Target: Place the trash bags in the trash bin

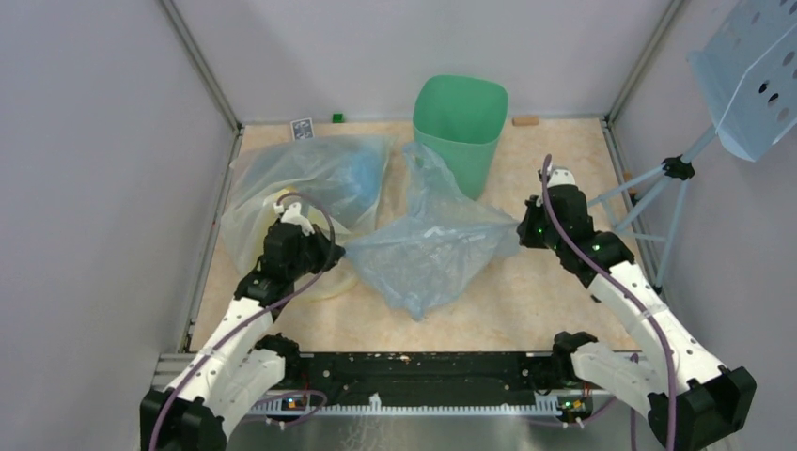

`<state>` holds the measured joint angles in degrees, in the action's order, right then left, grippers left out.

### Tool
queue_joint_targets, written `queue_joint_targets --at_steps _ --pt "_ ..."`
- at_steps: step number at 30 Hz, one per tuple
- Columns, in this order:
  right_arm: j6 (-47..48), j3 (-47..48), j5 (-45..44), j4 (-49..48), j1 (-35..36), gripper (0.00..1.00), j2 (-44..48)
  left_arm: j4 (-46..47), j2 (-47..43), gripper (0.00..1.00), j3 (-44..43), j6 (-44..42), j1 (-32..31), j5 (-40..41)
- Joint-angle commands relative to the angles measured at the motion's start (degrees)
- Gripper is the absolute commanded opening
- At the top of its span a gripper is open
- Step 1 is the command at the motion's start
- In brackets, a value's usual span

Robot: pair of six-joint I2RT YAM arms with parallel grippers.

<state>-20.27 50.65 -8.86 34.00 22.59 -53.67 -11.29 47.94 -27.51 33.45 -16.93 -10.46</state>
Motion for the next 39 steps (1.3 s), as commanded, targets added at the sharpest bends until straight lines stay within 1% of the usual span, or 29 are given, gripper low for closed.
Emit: queue_joint_targets --at_steps 1,5,6,7,8,10,11,13,14,16,21,26,31,33,37,39 --pt "-3.68 -1.86 2.13 2.48 -2.03 0.00 1.26 -5.17 -4.59 0.00 0.90 1.67 3.53 3.85" --pt "-5.53 -2.93 2.00 3.49 -2.11 0.00 2.88 -5.00 -6.59 0.00 0.55 2.73 5.08 3.13" --pt "-4.80 -3.19 4.53 3.21 -2.11 0.00 3.28 -3.00 -6.89 0.00 0.90 1.83 5.07 0.94" --pt "-3.67 -3.27 7.34 2.95 -2.04 0.03 3.60 -0.46 -6.90 0.00 1.65 0.47 5.08 -2.52" --pt "-2.35 -3.28 11.08 2.54 -2.10 0.12 3.64 2.11 -6.44 0.00 2.01 -0.32 5.07 -6.26" --pt "-0.11 -3.01 16.58 1.33 -2.11 0.36 4.13 5.60 -4.42 0.00 1.92 -2.68 5.00 -15.37" --pt "0.50 -2.57 17.95 0.87 -2.17 0.44 4.38 5.82 -3.00 0.00 1.29 -3.27 4.98 -18.41" --pt "1.20 -1.13 18.69 -0.29 -2.07 0.55 4.15 5.80 -0.05 0.00 -0.15 -5.03 4.77 -24.19" --pt "1.54 0.51 18.59 -0.63 -2.11 0.59 3.32 5.44 1.02 0.00 -0.78 -5.78 4.60 -25.49" --pt "2.12 3.54 18.16 -0.73 -2.11 0.62 0.85 5.12 1.72 0.00 -1.53 -7.08 4.30 -27.33" --pt "2.97 10.75 16.06 -0.94 -2.11 0.65 -5.72 3.69 1.45 0.00 -2.98 -8.49 3.68 -27.68" --pt "3.56 15.19 9.82 1.20 -2.13 0.73 -8.48 1.24 3.14 0.00 -4.55 -9.73 3.57 -27.19" --pt "4.38 13.16 10.15 1.17 -2.11 0.73 -7.21 -1.54 7.59 0.00 -7.11 -12.23 3.57 -27.02" --pt "4.30 11.60 8.37 0.82 -2.13 0.75 -5.44 -3.08 10.22 0.00 -8.57 -14.06 3.57 -27.87" --pt "3.69 11.20 2.85 1.43 -2.11 0.80 -2.92 -7.69 13.73 0.00 -12.40 -17.91 3.57 -28.60" --pt "3.79 11.42 3.60 1.17 -2.07 0.80 -3.31 -9.24 14.44 0.00 -13.92 -20.83 3.57 -31.50"
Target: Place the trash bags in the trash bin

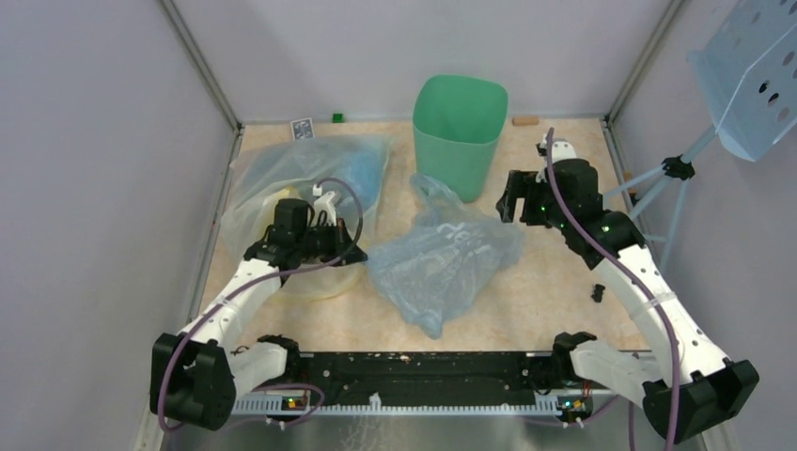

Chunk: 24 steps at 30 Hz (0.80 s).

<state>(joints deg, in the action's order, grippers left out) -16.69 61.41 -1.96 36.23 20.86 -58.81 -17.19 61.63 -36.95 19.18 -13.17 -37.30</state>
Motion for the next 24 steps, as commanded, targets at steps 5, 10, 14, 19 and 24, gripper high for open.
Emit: queue_joint_targets --at_steps 5,10,14,19,24 --pt "0.70 2.40 9.64 -5.27 -0.34 0.75 -4.57 -5.21 1.01 0.00 -6.51 -10.15 -1.83 -11.72" --pt "-0.06 3.41 14.79 -9.89 -0.35 0.71 -10.61 -3.75 0.07 0.00 -5.30 -9.87 -4.79 -13.45" --pt "-1.38 1.20 14.85 -13.15 -0.38 0.70 -13.81 -2.79 -0.12 0.00 -4.96 -10.19 -7.63 -14.70" --pt "-3.78 -4.21 11.22 -20.35 -0.38 0.70 -16.93 -2.91 0.57 0.00 -5.10 -10.76 -10.04 -13.96" --pt "-6.39 -5.91 8.57 -21.50 -0.38 0.68 -21.20 -2.96 0.49 0.00 -4.98 -10.78 -11.17 -13.53"
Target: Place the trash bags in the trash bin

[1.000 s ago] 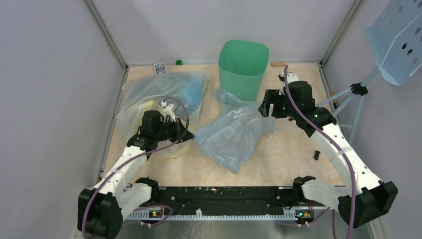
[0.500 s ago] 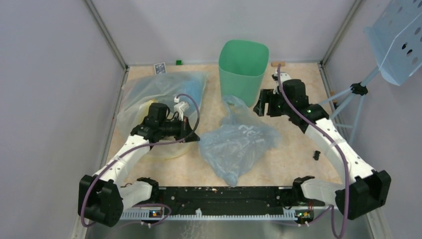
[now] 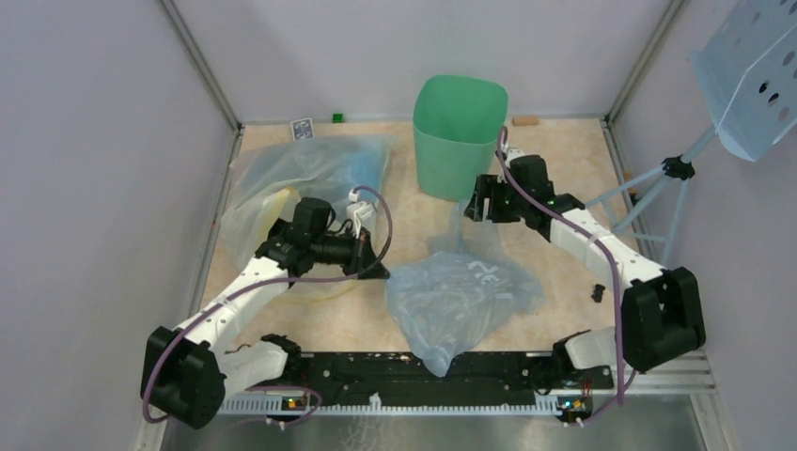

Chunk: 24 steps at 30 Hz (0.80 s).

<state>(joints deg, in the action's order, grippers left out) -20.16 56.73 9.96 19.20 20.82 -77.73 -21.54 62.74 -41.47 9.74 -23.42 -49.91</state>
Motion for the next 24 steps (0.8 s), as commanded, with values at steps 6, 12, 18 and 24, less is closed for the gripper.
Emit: queue_joint_targets --at_steps 6,12,18,24 --pt "-6.73 -8.25 -7.90 -8.27 -3.22 0.69 1.19 1.61 0.27 0.00 -0.44 -1.38 -4.03 -1.20" --pt "-7.02 -12.66 -0.95 -12.84 -8.74 0.69 1.30 0.85 1.91 0.00 -0.93 -1.91 -6.29 0.48" --pt "-7.93 -10.59 5.35 -15.90 -10.50 0.70 -6.19 0.68 1.94 0.00 -0.99 -1.96 -7.22 1.69" --pt "-10.01 -8.15 7.71 -15.90 -10.88 0.67 -11.22 0.30 1.62 0.00 -0.98 -1.96 -7.75 3.11"
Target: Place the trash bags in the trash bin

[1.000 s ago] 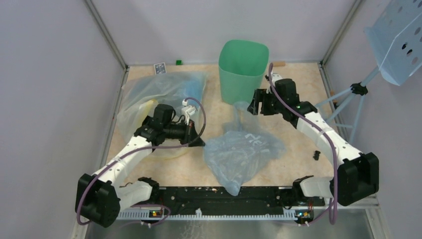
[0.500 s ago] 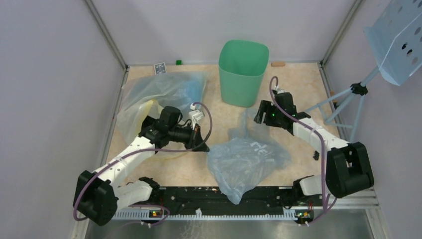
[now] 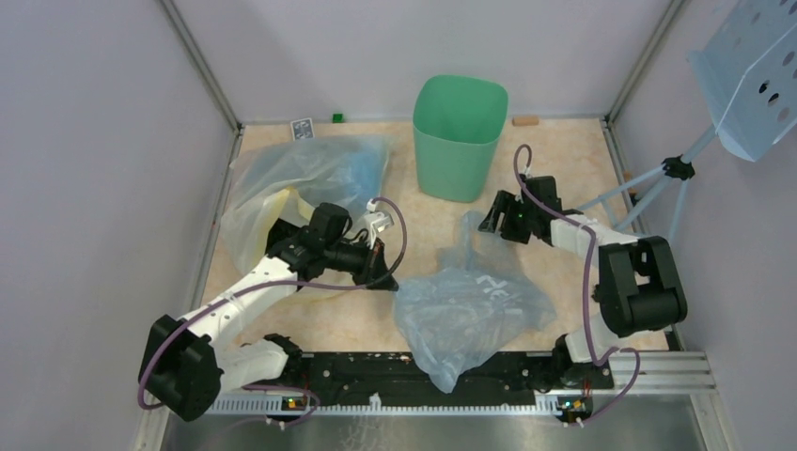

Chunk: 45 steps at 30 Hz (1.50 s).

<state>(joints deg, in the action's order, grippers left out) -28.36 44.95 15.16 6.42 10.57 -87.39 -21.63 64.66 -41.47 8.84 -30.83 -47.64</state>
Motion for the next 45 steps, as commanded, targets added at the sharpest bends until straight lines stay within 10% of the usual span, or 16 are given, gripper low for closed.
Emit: queue_joint_targets --at_steps 1,8,15,22,31,45 --pt "-2.23 3.31 2.15 -3.73 -0.82 0.67 -1.67 0.28 -0.39 0.00 -1.02 -1.05 -0.37 1.03" --pt "-0.93 4.17 -3.66 -1.67 -2.04 0.61 -3.55 0.04 -1.55 0.00 -1.16 -1.17 -0.39 2.06" --pt "1.91 4.79 -3.47 -1.28 -1.94 0.00 -4.06 -0.92 -1.83 0.00 -1.70 -1.02 -0.40 4.92" --pt "0.23 9.63 -11.46 5.28 -6.49 0.00 4.51 -4.12 -1.87 0.00 -3.78 0.32 -0.30 14.83" --pt "-3.70 18.74 1.86 11.04 -24.63 0.00 6.82 -5.29 -3.40 0.00 -6.49 2.43 -0.13 20.36" --pt "-7.96 26.00 -4.54 18.96 -24.78 0.00 12.27 -2.42 4.42 0.00 -14.13 8.75 8.01 13.99"
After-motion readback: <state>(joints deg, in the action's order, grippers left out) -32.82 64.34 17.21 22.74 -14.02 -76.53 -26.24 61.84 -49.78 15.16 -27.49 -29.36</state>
